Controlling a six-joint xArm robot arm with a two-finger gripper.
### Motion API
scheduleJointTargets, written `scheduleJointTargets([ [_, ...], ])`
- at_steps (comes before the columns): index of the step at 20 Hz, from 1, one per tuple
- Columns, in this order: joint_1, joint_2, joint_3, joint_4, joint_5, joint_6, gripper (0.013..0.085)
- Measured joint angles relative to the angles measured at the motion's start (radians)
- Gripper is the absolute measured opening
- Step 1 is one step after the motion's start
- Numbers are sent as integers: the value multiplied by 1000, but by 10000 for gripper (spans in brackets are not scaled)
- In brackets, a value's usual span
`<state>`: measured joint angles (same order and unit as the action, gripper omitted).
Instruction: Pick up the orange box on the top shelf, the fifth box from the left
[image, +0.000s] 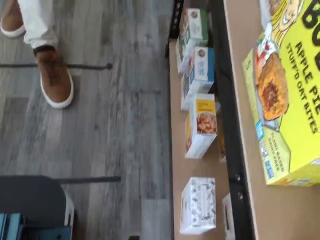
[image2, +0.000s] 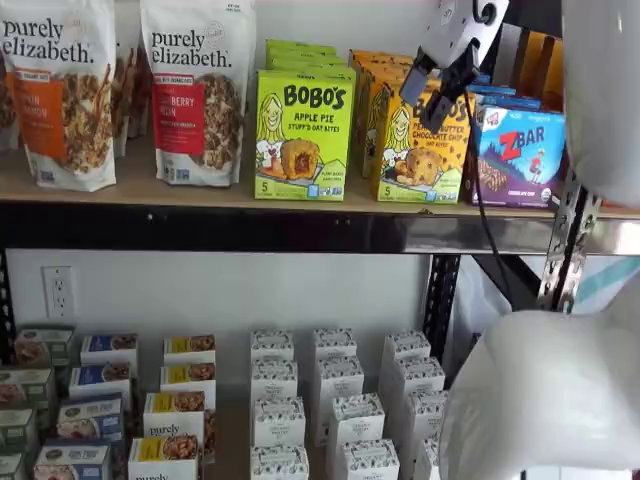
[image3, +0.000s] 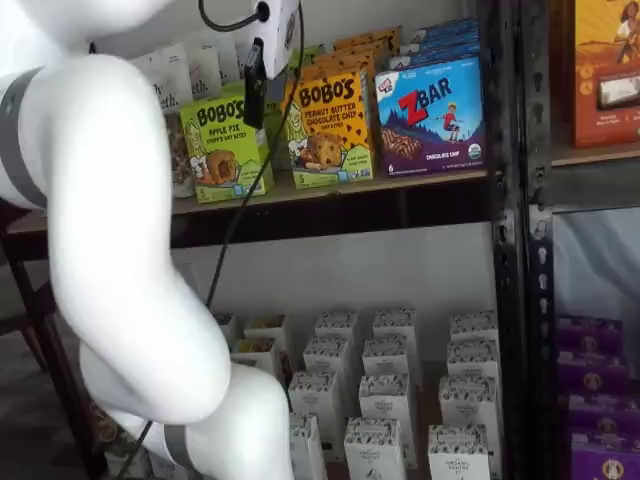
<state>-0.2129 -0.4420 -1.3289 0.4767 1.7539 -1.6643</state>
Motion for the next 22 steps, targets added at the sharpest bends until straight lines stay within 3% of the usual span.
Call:
scheduleJointTargets([
  [5,-25,-30,37,56,-64,-12,850],
  [15,-68,-69,104,99,-242,-60,850],
  [22,-107,-18,61,145,-254,-87,850],
])
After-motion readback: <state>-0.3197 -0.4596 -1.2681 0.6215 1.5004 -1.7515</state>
